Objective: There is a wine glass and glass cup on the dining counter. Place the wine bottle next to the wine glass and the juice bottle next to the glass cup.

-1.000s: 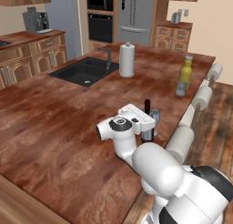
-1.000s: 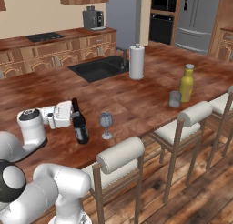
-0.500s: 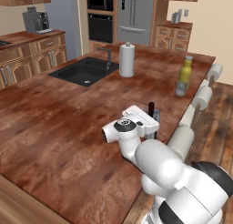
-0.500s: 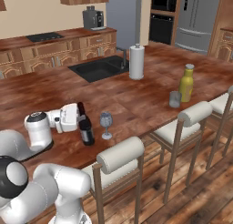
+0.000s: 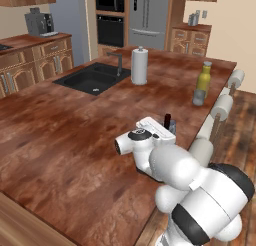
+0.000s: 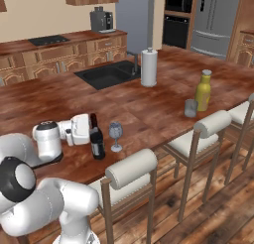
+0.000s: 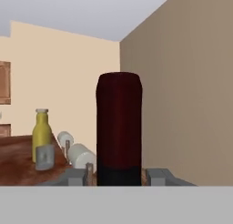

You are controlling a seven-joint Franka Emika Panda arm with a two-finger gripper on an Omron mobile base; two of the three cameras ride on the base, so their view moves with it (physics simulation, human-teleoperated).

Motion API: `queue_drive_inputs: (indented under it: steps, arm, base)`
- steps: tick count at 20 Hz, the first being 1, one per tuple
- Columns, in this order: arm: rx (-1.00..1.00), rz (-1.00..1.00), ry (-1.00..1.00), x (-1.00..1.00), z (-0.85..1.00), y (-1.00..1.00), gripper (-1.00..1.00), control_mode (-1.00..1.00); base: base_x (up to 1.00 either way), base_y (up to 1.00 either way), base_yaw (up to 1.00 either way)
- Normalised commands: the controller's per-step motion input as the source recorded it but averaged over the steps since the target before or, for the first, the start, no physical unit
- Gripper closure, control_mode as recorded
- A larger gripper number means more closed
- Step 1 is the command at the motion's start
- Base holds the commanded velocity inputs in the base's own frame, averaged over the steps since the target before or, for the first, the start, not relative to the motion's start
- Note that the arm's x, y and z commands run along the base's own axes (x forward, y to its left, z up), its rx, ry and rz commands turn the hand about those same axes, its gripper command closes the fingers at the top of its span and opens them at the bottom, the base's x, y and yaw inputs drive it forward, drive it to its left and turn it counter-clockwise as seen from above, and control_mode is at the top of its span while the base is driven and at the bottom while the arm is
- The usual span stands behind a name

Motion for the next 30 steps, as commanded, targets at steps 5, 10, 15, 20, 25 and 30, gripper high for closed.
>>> queue_drive_inputs:
  steps: [5,10,15,20,25,30]
  arm:
    - [0.05,0.00,0.00,0.10,-0.23,0.00,1.00,-1.00]
    - [0.03,0.00,-0.01,0.14,-0.20,-0.02,1.00,-1.00]
    - [0.00,0.00,-0.03,0.14,-0.13,-0.05,1.00,-1.00]
    - [0.00,0.00,-0.07,0.12,-0.05,-0.05,1.00,-1.00]
    - [0.00,0.00,-0.08,0.12,-0.03,-0.06,1.00,-1.00]
    - [0.00,0.00,-0.07,0.09,-0.22,-0.07,1.00,-1.00]
  base:
    - [0.00,0.00,0.00]
    - [0.00,0.00,0.00]
    - [0.00,0.00,0.00]
    - [0.00,0.00,0.00]
    - [0.00,0.00,0.00]
    - [0.00,0.00,0.00]
